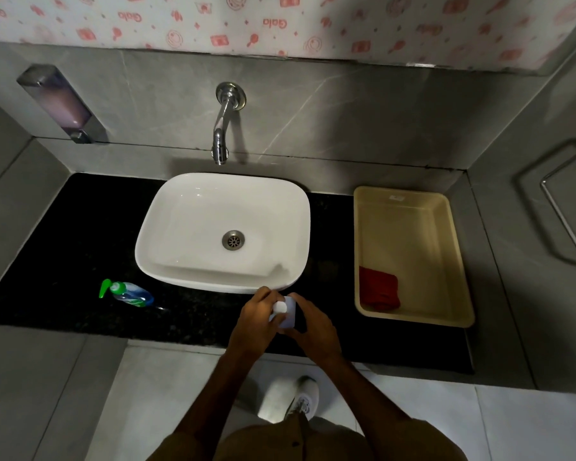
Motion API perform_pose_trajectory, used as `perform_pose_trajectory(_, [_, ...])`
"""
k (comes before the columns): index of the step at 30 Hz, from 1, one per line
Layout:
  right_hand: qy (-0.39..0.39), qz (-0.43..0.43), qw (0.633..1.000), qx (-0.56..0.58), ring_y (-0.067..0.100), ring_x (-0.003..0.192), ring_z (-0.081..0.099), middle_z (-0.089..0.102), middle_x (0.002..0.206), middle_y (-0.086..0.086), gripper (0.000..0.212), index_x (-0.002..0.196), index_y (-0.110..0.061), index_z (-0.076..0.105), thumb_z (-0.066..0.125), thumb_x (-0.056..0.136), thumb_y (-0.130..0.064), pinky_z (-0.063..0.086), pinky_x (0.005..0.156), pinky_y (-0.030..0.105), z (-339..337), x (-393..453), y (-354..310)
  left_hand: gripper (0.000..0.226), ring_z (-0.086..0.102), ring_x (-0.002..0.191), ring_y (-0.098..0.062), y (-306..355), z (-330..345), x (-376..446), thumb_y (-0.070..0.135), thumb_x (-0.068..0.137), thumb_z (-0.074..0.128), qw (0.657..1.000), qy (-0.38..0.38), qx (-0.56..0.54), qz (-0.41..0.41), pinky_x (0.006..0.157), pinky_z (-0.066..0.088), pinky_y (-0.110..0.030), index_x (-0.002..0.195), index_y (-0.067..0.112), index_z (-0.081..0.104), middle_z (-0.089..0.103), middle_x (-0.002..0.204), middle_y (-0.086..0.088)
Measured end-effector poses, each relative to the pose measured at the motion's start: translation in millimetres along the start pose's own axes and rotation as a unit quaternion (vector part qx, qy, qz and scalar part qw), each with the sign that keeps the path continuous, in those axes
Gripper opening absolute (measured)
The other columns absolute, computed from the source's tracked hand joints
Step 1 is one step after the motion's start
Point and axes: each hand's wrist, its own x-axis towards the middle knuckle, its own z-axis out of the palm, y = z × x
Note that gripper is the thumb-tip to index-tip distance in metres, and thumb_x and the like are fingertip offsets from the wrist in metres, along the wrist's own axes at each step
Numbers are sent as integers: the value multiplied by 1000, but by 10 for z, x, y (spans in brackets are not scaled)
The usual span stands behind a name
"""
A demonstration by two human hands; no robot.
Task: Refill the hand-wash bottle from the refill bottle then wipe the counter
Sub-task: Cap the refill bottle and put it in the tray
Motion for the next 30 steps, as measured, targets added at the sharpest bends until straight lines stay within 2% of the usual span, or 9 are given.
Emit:
perform_pose_trajectory(5, [-17,16,996,85,23,138,50,51,149,7,73,147,-27,39,64,86,-58,41,115,34,59,-60,-108,24,68,94,-28,-117,-22,26,11,86,76,999,-26,9,21,87,54,-35,105,-2,70,66,108,-17])
perform_pose_trajectory(8, [20,38,994,97,18,143,45,46,154,4,73,152,-24,32,72,91,-29,40,118,31,232,-128,-185,27,67,101,-26,-120,-13,13,14,88,74,999,-29,1,17,90,56,-36,111,2,69,65,113,-14])
perform_pose_trajectory(10, [42,43,995,85,15,145,40,40,158,3,88,157,-15,25,76,88,-30,38,119,32,336,-136,-251,28,66,106,-26,-116,0,-18,12,87,74,999,-27,-11,18,93,56,-37,113,4,68,65,115,-12])
perform_pose_trajectory(13, [88,88,989,84,20,137,49,46,152,3,73,155,-23,28,66,93,-26,46,111,37,418,-119,-390,36,57,119,-20,-93,-42,-93,20,90,72,999,-38,-34,-6,101,52,-36,123,11,63,60,124,-6])
perform_pose_trajectory(17, [91,163,980,72,29,134,53,49,148,7,74,152,-16,31,62,93,-48,48,109,43,498,-31,-500,42,48,130,-19,-144,-148,-175,35,97,62,999,-12,-23,-32,109,44,-36,134,15,57,54,137,-5])
perform_pose_trajectory(21, [79,176,980,42,24,123,61,61,133,5,71,141,-21,42,74,83,-45,52,103,38,462,-11,-518,41,51,125,-20,-183,-198,-38,37,95,49,1000,6,-7,-24,108,48,-43,130,18,60,58,132,-5])
perform_pose_trajectory(23, [117,195,971,68,19,108,65,65,120,-2,74,134,-30,41,77,73,-50,57,94,38,339,-110,-480,32,54,122,-20,-138,-145,90,28,98,56,1000,19,-10,-6,104,51,-42,128,18,61,58,130,-6])
perform_pose_trajectory(25, [141,195,967,83,18,116,64,62,127,-4,89,141,-31,35,82,68,-51,55,99,34,117,-210,-419,32,54,122,-19,-36,-51,255,21,98,60,1000,17,-17,14,104,51,-39,130,18,59,57,132,-7])
perform_pose_trajectory(30, [269,172,945,75,14,113,62,63,127,-5,102,143,-32,35,79,56,-60,54,100,35,-1031,-100,-80,42,51,129,-21,435,419,843,33,100,47,996,-19,5,91,108,45,-35,138,17,54,56,139,-6])
